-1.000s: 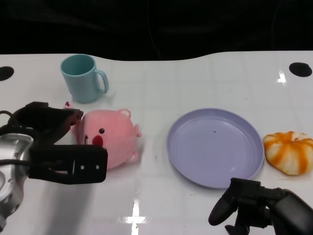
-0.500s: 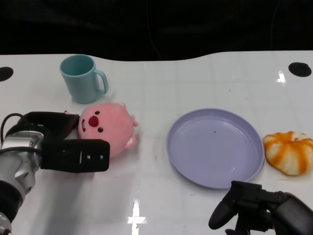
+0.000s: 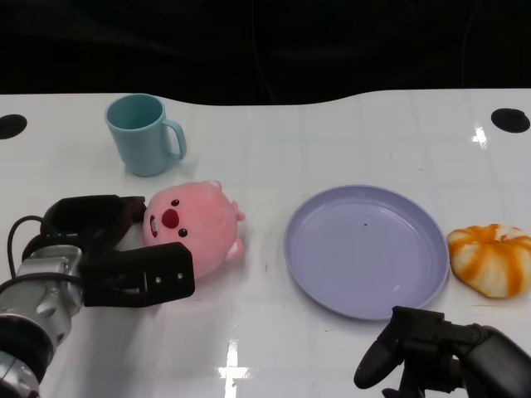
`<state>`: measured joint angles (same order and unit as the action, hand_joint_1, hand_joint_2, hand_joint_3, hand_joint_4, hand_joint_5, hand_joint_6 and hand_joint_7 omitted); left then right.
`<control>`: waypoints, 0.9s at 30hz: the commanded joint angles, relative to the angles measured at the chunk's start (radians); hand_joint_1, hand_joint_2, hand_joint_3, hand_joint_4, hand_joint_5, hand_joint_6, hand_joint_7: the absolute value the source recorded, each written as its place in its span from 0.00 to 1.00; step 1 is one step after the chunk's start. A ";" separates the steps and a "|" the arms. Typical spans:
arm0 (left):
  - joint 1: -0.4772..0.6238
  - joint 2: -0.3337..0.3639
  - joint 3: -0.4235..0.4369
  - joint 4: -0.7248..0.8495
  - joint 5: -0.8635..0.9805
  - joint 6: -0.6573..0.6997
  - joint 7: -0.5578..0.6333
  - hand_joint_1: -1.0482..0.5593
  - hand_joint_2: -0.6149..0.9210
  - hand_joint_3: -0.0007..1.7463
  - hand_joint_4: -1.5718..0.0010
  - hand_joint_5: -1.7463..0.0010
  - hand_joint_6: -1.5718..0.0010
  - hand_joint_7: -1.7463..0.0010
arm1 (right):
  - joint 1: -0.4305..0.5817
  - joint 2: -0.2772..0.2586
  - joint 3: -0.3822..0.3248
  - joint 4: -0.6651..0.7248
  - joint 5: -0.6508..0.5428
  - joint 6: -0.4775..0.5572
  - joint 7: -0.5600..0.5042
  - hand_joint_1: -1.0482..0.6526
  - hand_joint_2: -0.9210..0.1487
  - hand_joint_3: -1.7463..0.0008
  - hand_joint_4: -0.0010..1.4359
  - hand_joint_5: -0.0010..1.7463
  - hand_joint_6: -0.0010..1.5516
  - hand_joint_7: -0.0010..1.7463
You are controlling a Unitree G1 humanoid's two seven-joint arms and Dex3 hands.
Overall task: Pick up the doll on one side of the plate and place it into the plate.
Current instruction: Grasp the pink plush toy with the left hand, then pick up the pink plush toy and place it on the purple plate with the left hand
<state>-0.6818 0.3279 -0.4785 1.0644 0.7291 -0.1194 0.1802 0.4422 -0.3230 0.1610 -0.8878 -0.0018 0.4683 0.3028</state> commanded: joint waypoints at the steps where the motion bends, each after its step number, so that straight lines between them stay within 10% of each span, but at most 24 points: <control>1: 0.098 -0.013 -0.007 0.019 -0.025 -0.032 0.017 0.50 1.00 0.18 0.54 0.01 0.60 0.09 | -0.002 -0.013 -0.007 -0.007 0.003 0.007 0.002 0.56 0.28 0.44 0.44 0.93 0.37 0.74; 5: 0.146 0.001 0.035 -0.042 -0.075 -0.111 0.130 0.52 0.97 0.22 0.45 0.00 0.59 0.01 | 0.000 -0.013 -0.018 0.002 0.012 0.005 0.007 0.55 0.27 0.45 0.44 0.93 0.36 0.73; 8: 0.179 0.003 0.085 -0.102 -0.134 -0.135 0.145 0.54 0.81 0.51 0.42 0.00 0.55 0.00 | -0.004 -0.015 -0.021 0.003 0.014 0.009 0.010 0.55 0.26 0.46 0.43 0.93 0.36 0.73; 16: 0.289 0.006 0.229 -0.411 -0.282 -0.077 0.058 0.56 0.70 0.74 0.39 0.00 0.52 0.00 | -0.008 -0.019 -0.023 0.014 0.008 0.002 0.011 0.56 0.26 0.46 0.44 0.92 0.36 0.73; 27: 0.292 -0.053 0.256 -0.714 -0.306 0.021 -0.058 0.58 0.60 0.86 0.37 0.00 0.51 0.00 | -0.015 -0.017 -0.004 0.023 -0.006 -0.008 0.006 0.56 0.27 0.46 0.44 0.92 0.37 0.73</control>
<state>-0.3670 0.2718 -0.2259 0.3783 0.4200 -0.1121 0.1399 0.4321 -0.3321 0.1557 -0.8715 -0.0030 0.4665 0.3131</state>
